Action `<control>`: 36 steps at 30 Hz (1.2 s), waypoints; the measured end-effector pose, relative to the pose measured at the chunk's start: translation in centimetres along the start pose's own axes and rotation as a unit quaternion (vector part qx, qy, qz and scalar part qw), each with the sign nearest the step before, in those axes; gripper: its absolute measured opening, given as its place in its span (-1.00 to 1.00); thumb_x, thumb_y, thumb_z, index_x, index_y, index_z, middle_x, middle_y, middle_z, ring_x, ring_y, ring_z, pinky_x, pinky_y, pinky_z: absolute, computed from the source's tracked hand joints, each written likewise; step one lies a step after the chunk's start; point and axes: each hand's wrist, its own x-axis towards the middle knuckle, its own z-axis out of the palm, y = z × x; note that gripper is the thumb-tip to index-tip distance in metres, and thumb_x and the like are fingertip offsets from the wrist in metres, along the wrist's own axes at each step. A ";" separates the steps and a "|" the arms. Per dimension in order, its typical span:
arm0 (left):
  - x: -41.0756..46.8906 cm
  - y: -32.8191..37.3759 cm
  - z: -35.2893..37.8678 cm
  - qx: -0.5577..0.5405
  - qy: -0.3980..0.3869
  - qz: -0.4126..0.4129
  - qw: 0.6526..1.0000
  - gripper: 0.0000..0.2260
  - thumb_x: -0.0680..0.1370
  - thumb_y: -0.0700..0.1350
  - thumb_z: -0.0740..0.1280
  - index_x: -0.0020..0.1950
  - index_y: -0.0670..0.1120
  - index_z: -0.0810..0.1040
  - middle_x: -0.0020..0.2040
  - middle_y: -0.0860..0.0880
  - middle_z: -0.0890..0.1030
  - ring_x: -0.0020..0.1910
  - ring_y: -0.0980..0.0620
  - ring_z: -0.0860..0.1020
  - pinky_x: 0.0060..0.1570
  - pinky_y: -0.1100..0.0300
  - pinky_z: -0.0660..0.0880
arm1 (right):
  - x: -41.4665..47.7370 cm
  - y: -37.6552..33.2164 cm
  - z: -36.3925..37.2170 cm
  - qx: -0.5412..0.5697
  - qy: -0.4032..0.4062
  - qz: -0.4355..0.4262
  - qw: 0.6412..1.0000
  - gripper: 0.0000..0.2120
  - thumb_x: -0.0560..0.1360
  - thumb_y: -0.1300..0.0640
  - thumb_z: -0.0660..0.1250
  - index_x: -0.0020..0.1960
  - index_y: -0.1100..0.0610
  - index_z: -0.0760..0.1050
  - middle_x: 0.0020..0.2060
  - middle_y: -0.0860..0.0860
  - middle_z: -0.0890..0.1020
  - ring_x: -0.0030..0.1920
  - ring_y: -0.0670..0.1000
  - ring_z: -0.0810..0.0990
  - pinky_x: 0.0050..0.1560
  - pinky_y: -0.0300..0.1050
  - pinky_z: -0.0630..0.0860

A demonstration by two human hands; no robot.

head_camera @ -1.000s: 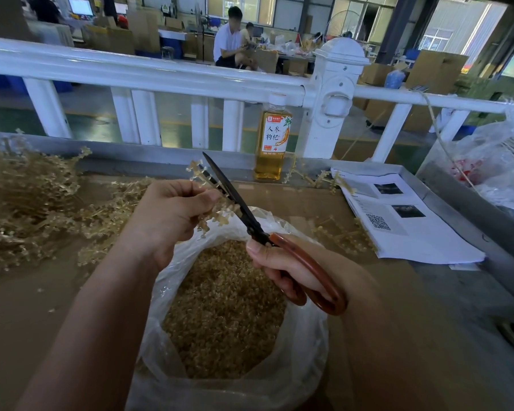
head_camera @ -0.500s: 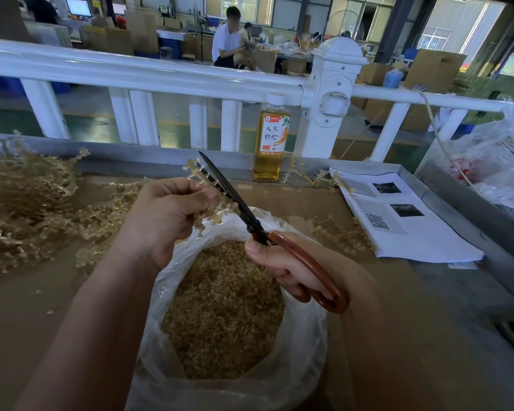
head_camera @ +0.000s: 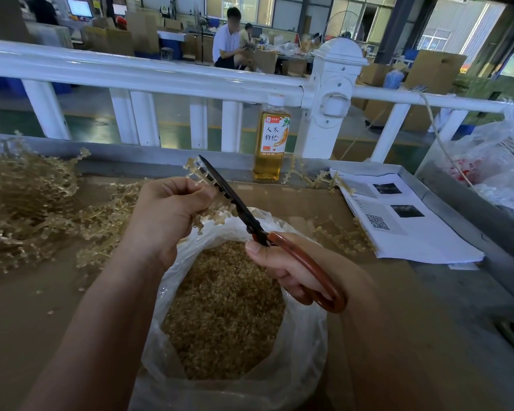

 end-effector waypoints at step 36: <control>-0.7 0.6 0.3 0.045 -0.142 -0.027 0.988 -0.75 0.58 -0.30 0.16 -0.28 -0.14 0.43 -0.52 0.04 0.48 -0.63 0.22 0.24 -0.60 0.42 0.15 | 0.9 -1.8 0.1 -0.062 0.055 0.148 0.986 -0.73 0.55 0.26 0.17 -0.32 0.14 0.28 -0.70 -0.04 0.32 -0.71 -0.13 0.24 -0.54 -0.22 0.24</control>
